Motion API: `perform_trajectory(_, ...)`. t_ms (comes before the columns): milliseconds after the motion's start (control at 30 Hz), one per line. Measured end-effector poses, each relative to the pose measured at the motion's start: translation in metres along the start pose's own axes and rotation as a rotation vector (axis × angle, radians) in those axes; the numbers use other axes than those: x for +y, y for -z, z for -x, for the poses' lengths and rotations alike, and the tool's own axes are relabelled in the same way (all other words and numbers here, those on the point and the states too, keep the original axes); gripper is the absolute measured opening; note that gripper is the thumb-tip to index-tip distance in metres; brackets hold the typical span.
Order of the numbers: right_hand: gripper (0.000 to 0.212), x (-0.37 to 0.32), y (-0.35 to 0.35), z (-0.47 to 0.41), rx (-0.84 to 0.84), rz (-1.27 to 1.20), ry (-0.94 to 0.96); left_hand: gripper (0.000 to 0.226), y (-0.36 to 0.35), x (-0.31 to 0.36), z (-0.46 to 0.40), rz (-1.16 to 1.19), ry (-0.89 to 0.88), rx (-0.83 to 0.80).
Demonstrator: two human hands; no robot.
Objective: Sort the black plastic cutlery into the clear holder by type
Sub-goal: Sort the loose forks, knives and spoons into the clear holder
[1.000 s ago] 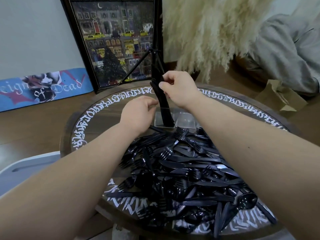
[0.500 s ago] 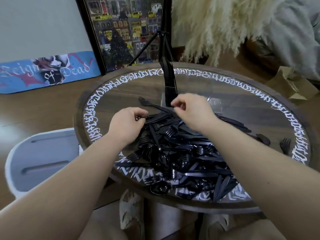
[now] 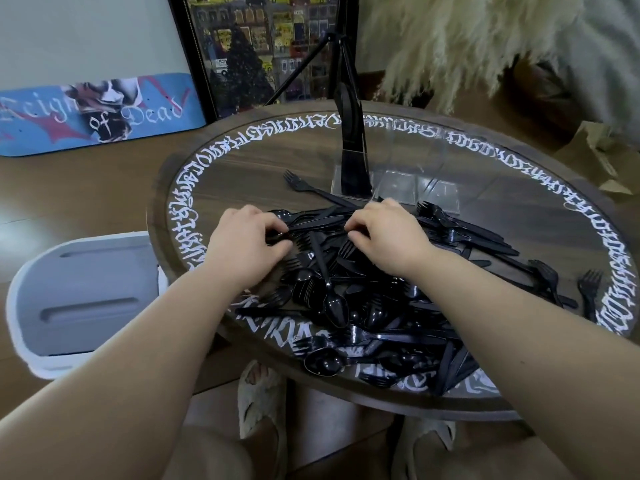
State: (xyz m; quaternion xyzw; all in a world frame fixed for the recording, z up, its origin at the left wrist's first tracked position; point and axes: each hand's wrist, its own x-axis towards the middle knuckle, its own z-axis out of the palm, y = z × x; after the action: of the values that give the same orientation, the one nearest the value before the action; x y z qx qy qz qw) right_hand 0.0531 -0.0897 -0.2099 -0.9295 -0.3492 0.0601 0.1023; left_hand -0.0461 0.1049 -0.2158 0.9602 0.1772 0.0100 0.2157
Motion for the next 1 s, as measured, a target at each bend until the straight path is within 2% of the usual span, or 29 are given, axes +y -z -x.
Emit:
perform_trajectory(133, 0.025, 0.006, -0.005, -0.008, 0.096, -0.001, -0.066, 0.031, -0.006, -0.004, -0.009, -0.037, -0.001, 0.004)
perform_trajectory(300, 0.033, 0.008, -0.009, -0.018, 0.025, 0.048, -0.076, 0.043, -0.011, -0.014, -0.017, -0.097, 0.027, -0.024)
perform_trajectory(433, 0.03, 0.007, -0.009, -0.027, -0.007, 0.069, -0.07, 0.054, -0.011, -0.02, -0.019, -0.102, 0.06, -0.016)
perform_trajectory(600, 0.027, 0.001, -0.013, -0.036, 0.054, 0.083, -0.089, 0.066, -0.009, -0.024, -0.019, -0.101, 0.1, 0.007)
perform_trajectory(867, 0.025, 0.001, -0.013, -0.029, 0.086, 0.032, -0.087, 0.046, -0.005, -0.032, -0.017, -0.004, 0.147, 0.118)
perform_trajectory(1000, 0.019, 0.009, -0.008, -0.02, 0.077, 0.001, -0.079, 0.046, -0.005, -0.03, -0.018, 0.028, 0.13, 0.17)
